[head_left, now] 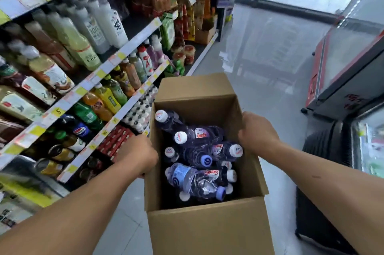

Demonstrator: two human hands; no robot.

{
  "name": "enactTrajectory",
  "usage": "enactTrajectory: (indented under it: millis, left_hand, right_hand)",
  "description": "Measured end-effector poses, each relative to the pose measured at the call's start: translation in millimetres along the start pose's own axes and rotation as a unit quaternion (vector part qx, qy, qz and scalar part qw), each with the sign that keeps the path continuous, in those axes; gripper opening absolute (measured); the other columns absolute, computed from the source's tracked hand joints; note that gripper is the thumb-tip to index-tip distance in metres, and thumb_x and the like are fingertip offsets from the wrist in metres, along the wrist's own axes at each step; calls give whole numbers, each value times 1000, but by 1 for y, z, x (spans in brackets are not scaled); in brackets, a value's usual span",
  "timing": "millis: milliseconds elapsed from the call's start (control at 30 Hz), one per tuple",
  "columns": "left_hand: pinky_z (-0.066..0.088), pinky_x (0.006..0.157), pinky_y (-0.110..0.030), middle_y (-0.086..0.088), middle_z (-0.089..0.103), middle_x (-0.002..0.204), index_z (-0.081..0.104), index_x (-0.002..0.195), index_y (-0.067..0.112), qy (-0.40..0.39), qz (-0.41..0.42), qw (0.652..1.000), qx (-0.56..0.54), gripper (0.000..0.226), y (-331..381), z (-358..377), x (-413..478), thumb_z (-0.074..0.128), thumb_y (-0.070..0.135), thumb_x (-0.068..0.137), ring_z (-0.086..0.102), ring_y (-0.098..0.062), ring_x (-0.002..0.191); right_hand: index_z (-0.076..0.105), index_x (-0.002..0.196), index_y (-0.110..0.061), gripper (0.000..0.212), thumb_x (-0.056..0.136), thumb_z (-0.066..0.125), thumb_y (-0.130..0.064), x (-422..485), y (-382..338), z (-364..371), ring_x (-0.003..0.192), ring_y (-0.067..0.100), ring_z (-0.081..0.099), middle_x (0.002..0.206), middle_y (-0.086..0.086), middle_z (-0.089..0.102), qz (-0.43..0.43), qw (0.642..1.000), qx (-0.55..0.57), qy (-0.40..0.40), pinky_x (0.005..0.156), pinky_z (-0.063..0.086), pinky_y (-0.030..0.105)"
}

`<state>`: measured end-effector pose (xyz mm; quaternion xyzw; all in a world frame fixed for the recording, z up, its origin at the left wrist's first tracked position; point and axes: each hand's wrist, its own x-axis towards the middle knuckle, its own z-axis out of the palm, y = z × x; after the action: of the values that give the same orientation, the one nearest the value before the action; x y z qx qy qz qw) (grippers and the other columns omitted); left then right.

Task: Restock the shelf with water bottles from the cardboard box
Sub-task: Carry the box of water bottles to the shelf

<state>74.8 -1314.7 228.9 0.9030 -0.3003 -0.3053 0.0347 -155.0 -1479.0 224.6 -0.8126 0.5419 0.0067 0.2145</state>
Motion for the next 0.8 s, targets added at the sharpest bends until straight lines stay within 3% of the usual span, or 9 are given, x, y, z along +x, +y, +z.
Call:
enactTrajectory:
  millis: [167,267,400,500,667,800]
  left_hand:
    - [40,37,-22,-6,62,67,66,73,10,9,-46,999,-18,12,17,-9,32,62,16,83,61,-24,52]
    - [41,37,-22,-6,63,66,65,68,10,12,-74,997,-34,16,23,-14,57,62,15,83,62,-24,49]
    - [53,39,-30,-9,66,72,67,70,12,20,-105,992,-65,12,23,-11,99,62,13,81,66,-28,55]
    - [44,37,-26,-6,62,75,61,68,13,33,-130,988,-71,15,22,-3,125,64,16,83,59,-24,59]
    - [43,60,-28,-11,68,96,57,78,15,46,-167,983,-65,12,28,6,164,63,21,87,65,-32,88]
    - [43,66,-28,-11,69,104,57,79,16,53,-201,976,-71,10,36,20,195,63,20,87,66,-32,97]
  right_hand:
    - [54,109,-10,28,80,54,-10,66,-11,-8,98,39,62,104,18,66,-29,999,-26,-32,73,46,35]
    - [51,102,-12,20,82,53,-11,106,-24,-7,97,38,62,103,16,65,-45,997,-35,-51,73,46,35]
    - [53,109,-9,25,84,53,-11,158,-40,6,99,38,63,105,17,65,-77,993,-56,-66,70,44,34]
    - [53,112,-8,27,85,53,-11,196,-49,21,98,39,63,104,18,65,-101,990,-64,-80,69,44,34]
    - [51,107,-4,23,84,55,-7,254,-62,43,94,40,64,100,21,66,-147,981,-81,-95,67,43,34]
    - [50,104,-4,23,82,55,-6,297,-67,60,93,41,64,98,23,66,-176,974,-94,-109,70,51,39]
